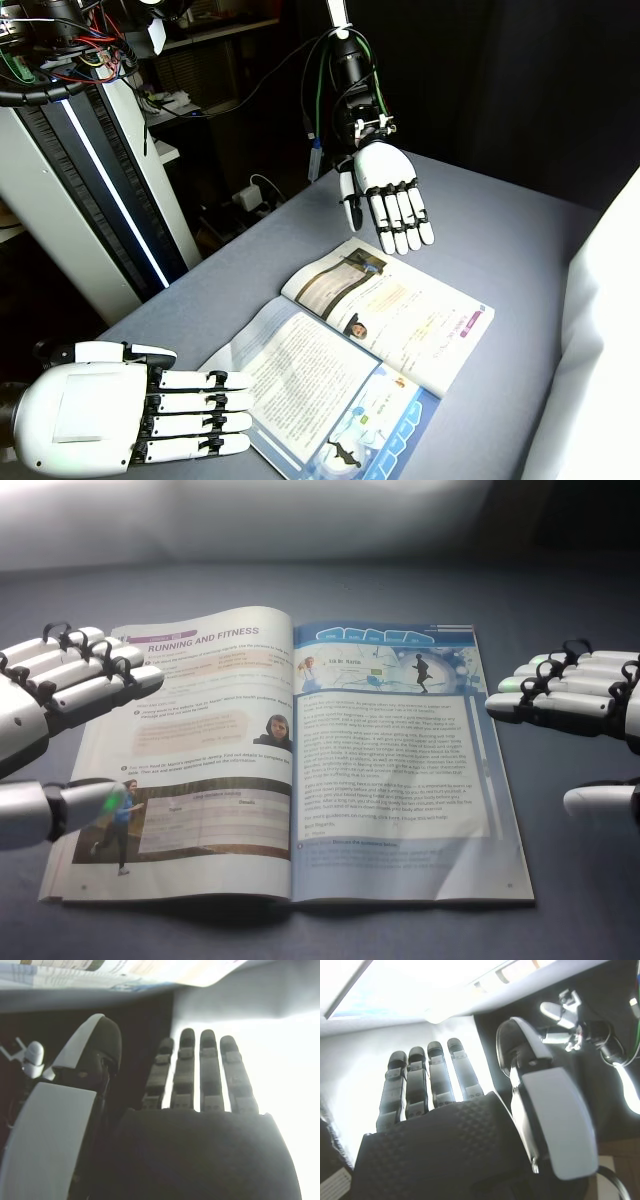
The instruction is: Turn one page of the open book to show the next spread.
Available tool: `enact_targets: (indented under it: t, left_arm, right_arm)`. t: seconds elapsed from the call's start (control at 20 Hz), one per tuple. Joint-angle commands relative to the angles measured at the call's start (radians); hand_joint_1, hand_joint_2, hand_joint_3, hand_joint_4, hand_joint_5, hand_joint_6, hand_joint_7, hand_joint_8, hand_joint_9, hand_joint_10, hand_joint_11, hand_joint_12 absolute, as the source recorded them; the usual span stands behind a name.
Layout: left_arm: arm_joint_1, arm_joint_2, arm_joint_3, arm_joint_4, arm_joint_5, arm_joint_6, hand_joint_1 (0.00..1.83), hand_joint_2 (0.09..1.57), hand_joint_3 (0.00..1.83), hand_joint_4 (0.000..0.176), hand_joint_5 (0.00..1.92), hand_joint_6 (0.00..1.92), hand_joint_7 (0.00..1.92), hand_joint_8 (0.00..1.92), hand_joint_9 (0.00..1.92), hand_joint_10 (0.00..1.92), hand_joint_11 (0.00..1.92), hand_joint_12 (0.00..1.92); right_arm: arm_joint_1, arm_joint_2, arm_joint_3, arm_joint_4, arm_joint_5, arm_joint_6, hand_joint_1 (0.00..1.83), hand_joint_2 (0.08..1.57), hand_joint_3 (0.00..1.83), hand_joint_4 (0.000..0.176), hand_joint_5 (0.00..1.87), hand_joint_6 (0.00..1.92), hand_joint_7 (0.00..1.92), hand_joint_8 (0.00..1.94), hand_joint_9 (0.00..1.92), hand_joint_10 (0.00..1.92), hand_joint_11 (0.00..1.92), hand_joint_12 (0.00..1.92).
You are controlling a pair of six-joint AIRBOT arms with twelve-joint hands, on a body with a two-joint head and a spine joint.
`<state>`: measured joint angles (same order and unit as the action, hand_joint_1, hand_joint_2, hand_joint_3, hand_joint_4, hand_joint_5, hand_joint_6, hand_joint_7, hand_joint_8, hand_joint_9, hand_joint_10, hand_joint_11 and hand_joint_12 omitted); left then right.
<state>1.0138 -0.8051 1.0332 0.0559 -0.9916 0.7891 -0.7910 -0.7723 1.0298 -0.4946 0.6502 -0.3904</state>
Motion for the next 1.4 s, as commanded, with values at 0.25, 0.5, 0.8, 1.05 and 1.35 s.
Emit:
enact_targets:
  t: [0.25, 0.5, 0.8, 1.05, 1.35]
  left_arm:
    - [-0.005, 0.002, -0.004, 0.012, -0.088, -0.011, 0.06, 1.36, 0.0, 0.039, 0.04, 0.0, 0.0, 0.0, 0.0, 0.0, 0.0, 0.0]
    - [0.006, 0.017, -0.007, -0.006, -0.089, -0.01, 0.06, 1.38, 0.0, 0.0, 0.07, 0.01, 0.0, 0.0, 0.0, 0.0, 0.0, 0.0]
    - [0.023, 0.028, -0.016, -0.03, -0.104, -0.001, 0.1, 1.36, 0.0, 0.0, 0.08, 0.01, 0.0, 0.0, 0.0, 0.0, 0.0, 0.0]
    - [0.028, 0.032, -0.018, -0.037, -0.112, 0.001, 0.07, 1.37, 0.0, 0.029, 0.03, 0.0, 0.0, 0.0, 0.0, 0.0, 0.0, 0.0]
    - [0.036, 0.039, -0.023, -0.053, -0.134, 0.006, 0.09, 1.37, 0.0, 0.062, 0.03, 0.0, 0.0, 0.0, 0.0, 0.0, 0.0, 0.0]
  right_arm:
    - [0.005, -0.011, 0.007, -0.016, 0.065, 0.033, 0.07, 1.35, 0.02, 0.0, 0.0, 0.0, 0.0, 0.0, 0.0, 0.0, 0.0, 0.0]
    - [0.033, -0.044, 0.028, -0.129, -0.01, 0.088, 0.0, 1.33, 0.01, 0.0, 0.03, 0.01, 0.0, 0.0, 0.0, 0.0, 0.0, 0.0]
    - [0.088, -0.098, 0.063, -0.345, -0.102, 0.226, 0.0, 1.33, 0.0, 0.0, 0.08, 0.03, 0.0, 0.0, 0.0, 0.0, 0.0, 0.0]
    - [0.1, -0.138, 0.089, -0.477, -0.128, 0.341, 0.0, 1.3, 0.0, 0.0, 0.08, 0.02, 0.0, 0.0, 0.0, 0.0, 0.0, 0.0]
    - [0.1, -0.174, 0.107, -0.53, -0.138, 0.381, 0.0, 1.28, 0.0, 0.0, 0.08, 0.01, 0.0, 0.0, 0.0, 0.0, 0.0, 0.0]
